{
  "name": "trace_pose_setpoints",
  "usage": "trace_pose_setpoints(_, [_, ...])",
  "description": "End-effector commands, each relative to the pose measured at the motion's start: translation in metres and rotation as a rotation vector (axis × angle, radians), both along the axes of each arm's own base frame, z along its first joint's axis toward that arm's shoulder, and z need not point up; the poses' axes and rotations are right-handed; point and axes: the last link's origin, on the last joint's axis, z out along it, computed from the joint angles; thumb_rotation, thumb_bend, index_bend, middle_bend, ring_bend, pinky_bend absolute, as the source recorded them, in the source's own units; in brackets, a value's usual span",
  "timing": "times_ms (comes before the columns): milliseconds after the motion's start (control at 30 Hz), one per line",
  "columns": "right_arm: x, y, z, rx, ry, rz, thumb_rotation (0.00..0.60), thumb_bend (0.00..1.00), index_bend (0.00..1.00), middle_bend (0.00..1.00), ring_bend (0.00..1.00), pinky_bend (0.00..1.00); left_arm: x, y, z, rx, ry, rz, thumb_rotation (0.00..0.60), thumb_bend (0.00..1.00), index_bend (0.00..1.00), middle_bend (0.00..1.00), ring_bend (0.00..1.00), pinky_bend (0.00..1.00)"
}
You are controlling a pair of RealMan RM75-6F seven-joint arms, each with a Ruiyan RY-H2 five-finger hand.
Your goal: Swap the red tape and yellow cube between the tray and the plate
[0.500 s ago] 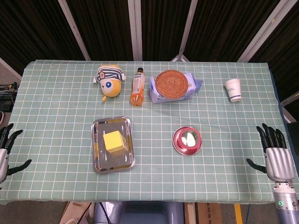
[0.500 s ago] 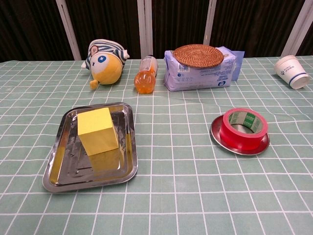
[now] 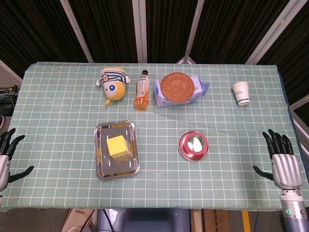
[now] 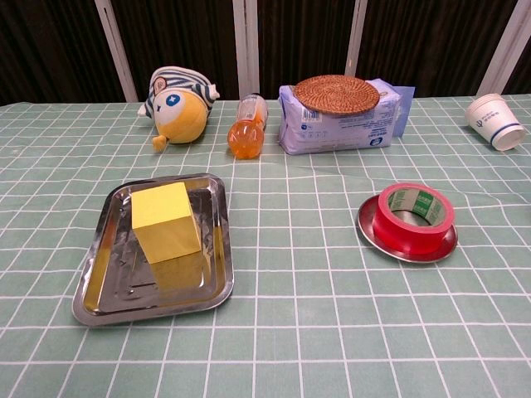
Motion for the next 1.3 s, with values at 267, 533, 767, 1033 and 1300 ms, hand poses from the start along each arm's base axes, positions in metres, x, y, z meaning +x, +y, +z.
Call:
trace_pose_setpoints(267, [0.003, 0.005, -0.004, 0.050, -0.043, -0.013, 0.600, 0.05, 0.02, 0.00, 0.00, 0.00, 0.002, -0.001, -0.002, 0.010, -0.001, -0.014, 0.600, 0.18, 0.17, 0.01, 0.00, 0.10])
trace_pose_setpoints(533, [0.012, 0.004, -0.021, 0.129, -0.070, -0.016, 0.600, 0.05, 0.01, 0.00, 0.00, 0.00, 0.001, 0.000, 0.001, 0.016, -0.017, -0.012, 0.600, 0.18, 0.17, 0.01, 0.00, 0.10])
trace_pose_setpoints(767, [0.042, -0.023, -0.052, 0.320, -0.072, 0.021, 0.600, 0.05, 0.01, 0.00, 0.00, 0.00, 0.000, 0.001, 0.002, 0.031, -0.018, -0.002, 0.600, 0.18, 0.17, 0.01, 0.00, 0.10])
trace_pose_setpoints(1033, [0.074, -0.054, -0.072, 0.420, -0.070, 0.033, 0.600, 0.04, 0.01, 0.00, 0.00, 0.00, -0.002, 0.003, 0.001, 0.034, -0.011, 0.010, 0.600, 0.18, 0.17, 0.01, 0.00, 0.10])
trace_pose_setpoints(1300, [0.096, -0.082, -0.092, 0.513, -0.032, 0.012, 0.600, 0.05, 0.00, 0.00, 0.00, 0.00, -0.003, 0.005, -0.001, 0.038, -0.001, 0.021, 0.600, 0.18, 0.17, 0.01, 0.00, 0.10])
